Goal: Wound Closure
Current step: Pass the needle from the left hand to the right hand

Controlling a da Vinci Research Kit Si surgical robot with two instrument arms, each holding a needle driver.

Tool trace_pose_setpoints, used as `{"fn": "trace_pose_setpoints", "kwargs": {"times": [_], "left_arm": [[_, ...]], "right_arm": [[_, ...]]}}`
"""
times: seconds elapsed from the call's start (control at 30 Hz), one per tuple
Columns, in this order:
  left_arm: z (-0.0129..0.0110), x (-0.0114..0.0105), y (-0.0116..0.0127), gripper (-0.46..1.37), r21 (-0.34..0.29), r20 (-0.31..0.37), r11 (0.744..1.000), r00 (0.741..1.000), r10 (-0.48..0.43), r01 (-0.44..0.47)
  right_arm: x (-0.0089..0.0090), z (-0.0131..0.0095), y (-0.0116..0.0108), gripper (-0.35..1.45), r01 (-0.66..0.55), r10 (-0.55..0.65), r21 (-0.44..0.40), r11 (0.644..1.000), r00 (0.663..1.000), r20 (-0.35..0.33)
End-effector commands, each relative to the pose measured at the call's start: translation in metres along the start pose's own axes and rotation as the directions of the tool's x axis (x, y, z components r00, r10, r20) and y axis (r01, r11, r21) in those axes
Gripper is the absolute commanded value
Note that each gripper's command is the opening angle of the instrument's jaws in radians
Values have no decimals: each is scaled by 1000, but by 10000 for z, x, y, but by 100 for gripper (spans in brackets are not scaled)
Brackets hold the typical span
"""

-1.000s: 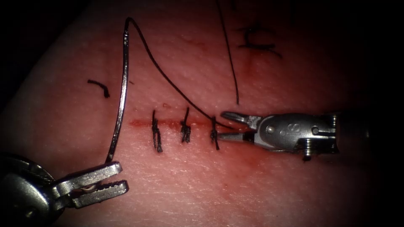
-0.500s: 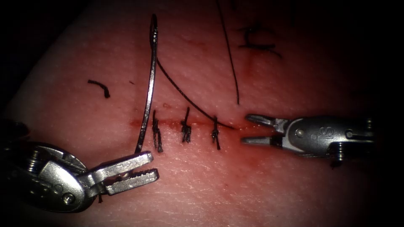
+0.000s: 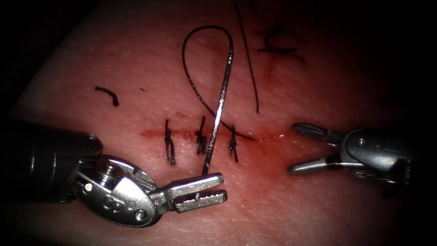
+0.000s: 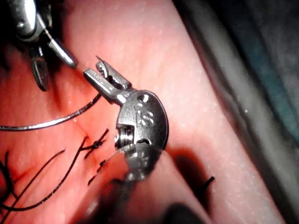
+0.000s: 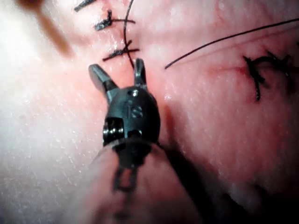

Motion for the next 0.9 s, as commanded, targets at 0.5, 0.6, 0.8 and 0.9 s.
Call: {"fn": "trace_pose_setpoints", "kwargs": {"times": [0.5,0.6,0.8,0.9], "left_arm": [[30,-19,30,-35,-5,-24,992,992,123,-123],[34,-20,31,-35,-4,-25,992,992,124,-124],[44,-22,35,-35,-1,-24,991,991,132,-132],[47,-21,39,-35,-4,-28,991,991,134,-134]], "right_arm": [[-8,-19,-8,74,-467,477,111,877,874,-95],[-9,-20,-10,74,-482,492,114,869,866,-92],[-8,-19,-13,73,-581,592,122,804,802,-82],[-7,-18,-12,75,-620,631,121,775,772,-83]]}}
